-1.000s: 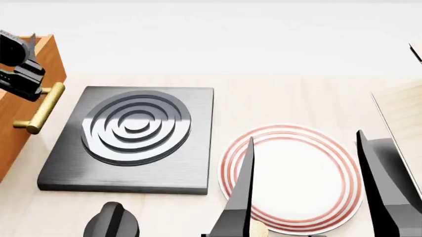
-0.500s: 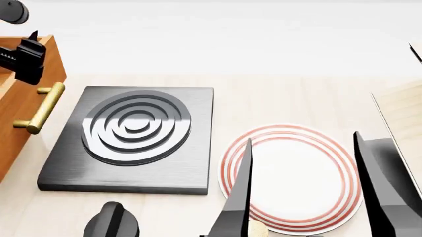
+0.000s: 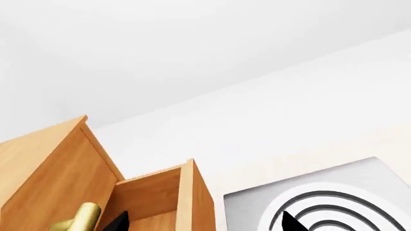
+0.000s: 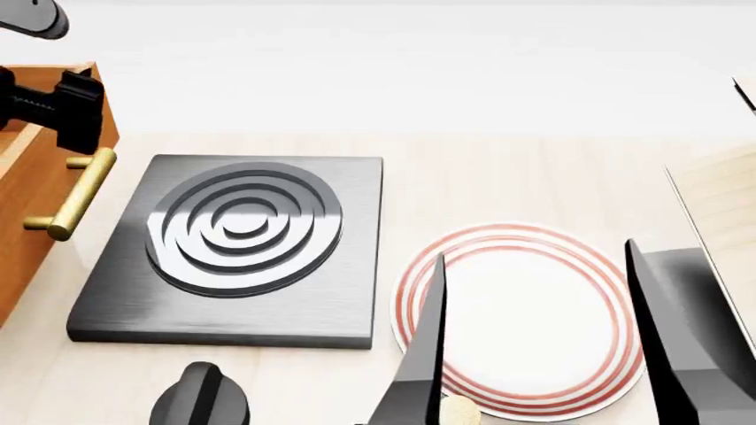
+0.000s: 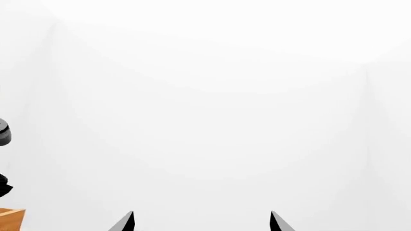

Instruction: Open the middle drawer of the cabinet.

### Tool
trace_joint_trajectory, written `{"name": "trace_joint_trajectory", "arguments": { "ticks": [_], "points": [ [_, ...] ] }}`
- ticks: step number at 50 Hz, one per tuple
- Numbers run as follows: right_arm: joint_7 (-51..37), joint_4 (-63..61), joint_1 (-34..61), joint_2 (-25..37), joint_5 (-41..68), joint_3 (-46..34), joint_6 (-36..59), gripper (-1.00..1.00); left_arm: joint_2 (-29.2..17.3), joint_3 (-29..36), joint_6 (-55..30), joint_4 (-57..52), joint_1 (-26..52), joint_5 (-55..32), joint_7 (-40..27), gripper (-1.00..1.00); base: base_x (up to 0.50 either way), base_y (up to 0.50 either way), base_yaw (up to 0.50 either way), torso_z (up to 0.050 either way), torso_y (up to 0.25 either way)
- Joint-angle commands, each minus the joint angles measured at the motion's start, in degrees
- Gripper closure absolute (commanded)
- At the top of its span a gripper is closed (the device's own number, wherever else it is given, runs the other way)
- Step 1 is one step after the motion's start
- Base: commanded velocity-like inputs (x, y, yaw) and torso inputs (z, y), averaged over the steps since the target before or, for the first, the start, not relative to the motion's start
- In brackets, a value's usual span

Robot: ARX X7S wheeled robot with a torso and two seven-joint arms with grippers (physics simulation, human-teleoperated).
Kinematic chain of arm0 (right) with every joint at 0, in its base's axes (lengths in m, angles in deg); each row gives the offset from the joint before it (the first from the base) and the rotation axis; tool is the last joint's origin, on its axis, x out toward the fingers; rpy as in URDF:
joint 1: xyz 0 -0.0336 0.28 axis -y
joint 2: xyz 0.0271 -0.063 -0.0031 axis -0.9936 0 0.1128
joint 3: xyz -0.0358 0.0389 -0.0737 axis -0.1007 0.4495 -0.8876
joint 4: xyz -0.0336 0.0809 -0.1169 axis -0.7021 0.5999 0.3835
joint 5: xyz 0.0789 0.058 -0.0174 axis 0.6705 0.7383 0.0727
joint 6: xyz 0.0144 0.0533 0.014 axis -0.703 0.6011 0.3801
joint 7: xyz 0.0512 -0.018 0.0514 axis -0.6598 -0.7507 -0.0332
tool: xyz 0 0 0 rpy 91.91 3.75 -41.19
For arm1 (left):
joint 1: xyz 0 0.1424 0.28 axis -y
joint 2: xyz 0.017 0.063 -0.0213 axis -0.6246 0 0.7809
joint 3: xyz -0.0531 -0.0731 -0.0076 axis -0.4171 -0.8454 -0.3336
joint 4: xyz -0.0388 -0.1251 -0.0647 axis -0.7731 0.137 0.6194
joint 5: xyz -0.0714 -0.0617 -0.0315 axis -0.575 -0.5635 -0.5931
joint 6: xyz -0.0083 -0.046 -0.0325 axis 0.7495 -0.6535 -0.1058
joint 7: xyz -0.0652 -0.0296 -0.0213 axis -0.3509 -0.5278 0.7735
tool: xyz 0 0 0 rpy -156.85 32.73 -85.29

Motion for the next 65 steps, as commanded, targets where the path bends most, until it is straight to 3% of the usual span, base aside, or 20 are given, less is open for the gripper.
{"name": "trace_joint_trajectory", "arguments": {
  "ticks": [1, 50, 65],
  "points": [
    [-0.17, 0.4, 0.21, 0.04, -0.07, -0.74, -0.2, -1.0, 2.92, -1.0, 2.59, 6.03, -1.52, -0.26, 1.32, -1.0, 0.0, 0.0, 0.0, 0.0, 0.0],
    [0.16, 2.12, 0.51, 0.18, -0.3, -2.49, -1.36, -1.0, 17.55, -0.75, 17.74, 41.48, -1.51, 5.85, 13.86, -1.0, 0.0, 0.0, 0.0, 0.0, 0.0],
    [0.34, 2.41, 0.72, 0.08, -0.37, -3.08, -1.4, -1.0, 18.05, -3.21, 18.38, 42.62, -2.23, 8.41, 14.04, -1.0, 0.0, 0.0, 0.0, 0.0, 0.0]
  ]
}}
